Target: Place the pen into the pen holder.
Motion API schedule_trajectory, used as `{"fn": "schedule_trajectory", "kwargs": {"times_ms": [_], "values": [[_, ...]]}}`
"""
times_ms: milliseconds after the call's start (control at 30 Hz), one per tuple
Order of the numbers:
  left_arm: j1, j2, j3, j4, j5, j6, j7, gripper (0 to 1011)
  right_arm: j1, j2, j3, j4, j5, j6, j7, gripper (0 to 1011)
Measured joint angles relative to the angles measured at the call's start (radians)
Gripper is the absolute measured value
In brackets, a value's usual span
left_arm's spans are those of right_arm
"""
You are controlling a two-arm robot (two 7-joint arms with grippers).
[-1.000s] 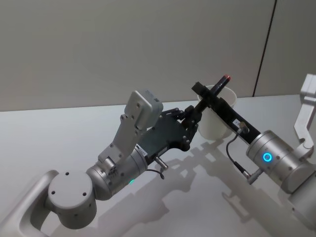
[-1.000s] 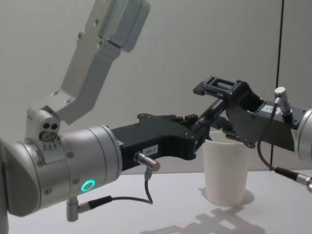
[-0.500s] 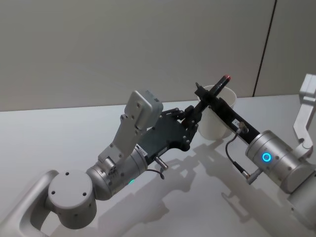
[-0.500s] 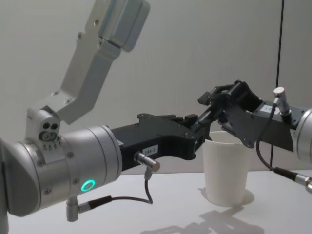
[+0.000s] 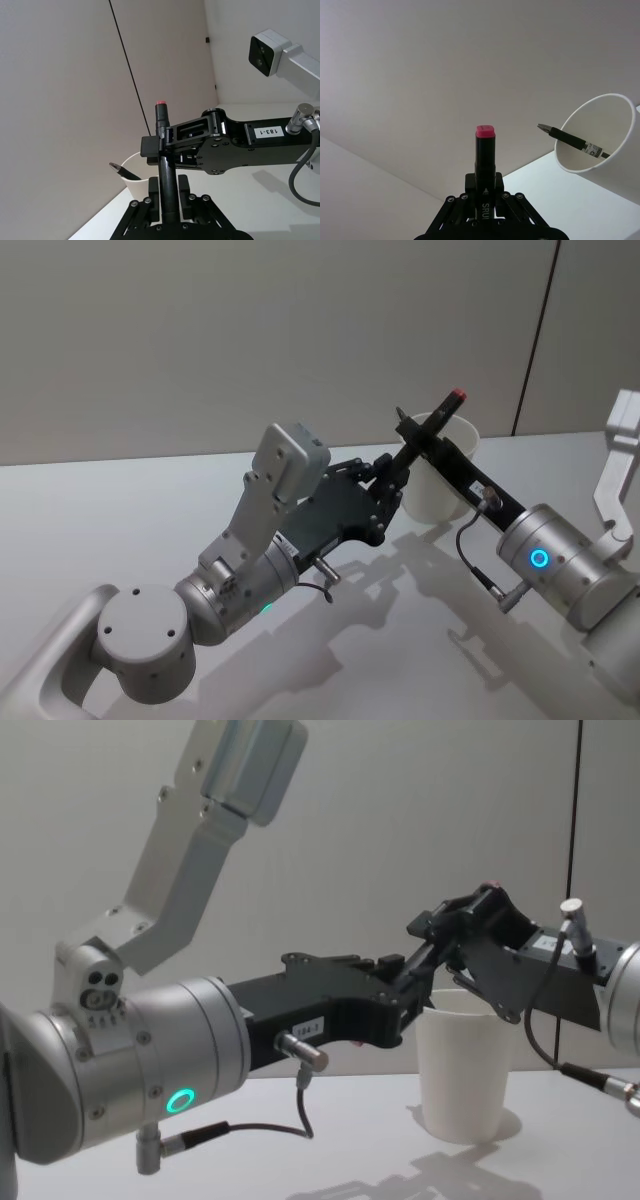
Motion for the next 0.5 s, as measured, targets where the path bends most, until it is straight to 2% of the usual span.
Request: {"fn": "schedule_trajectory", "kwargs": {"times_ms": [267, 367, 400, 500], "values": [[0.0, 0.0, 0.0, 0.0, 0.0, 0.0, 0.0, 440, 0.0, 0.0, 0.0, 0.0, 0.0, 0.0, 0.0, 189], [0.0, 0.0, 0.0, 0.0, 0.0, 0.0, 0.0, 560, 0.0, 0.0, 0.0, 0.0, 0.0, 0.0, 0.0, 189], [0.0, 0.0, 0.0, 0.0, 0.0, 0.0, 0.0, 560, 0.0, 0.0, 0.0, 0.0, 0.0, 0.0, 0.0, 189], [0.0, 0.0, 0.0, 0.0, 0.0, 0.0, 0.0, 659, 0.0, 0.0, 0.0, 0.0, 0.0, 0.0, 0.0, 189]]}}
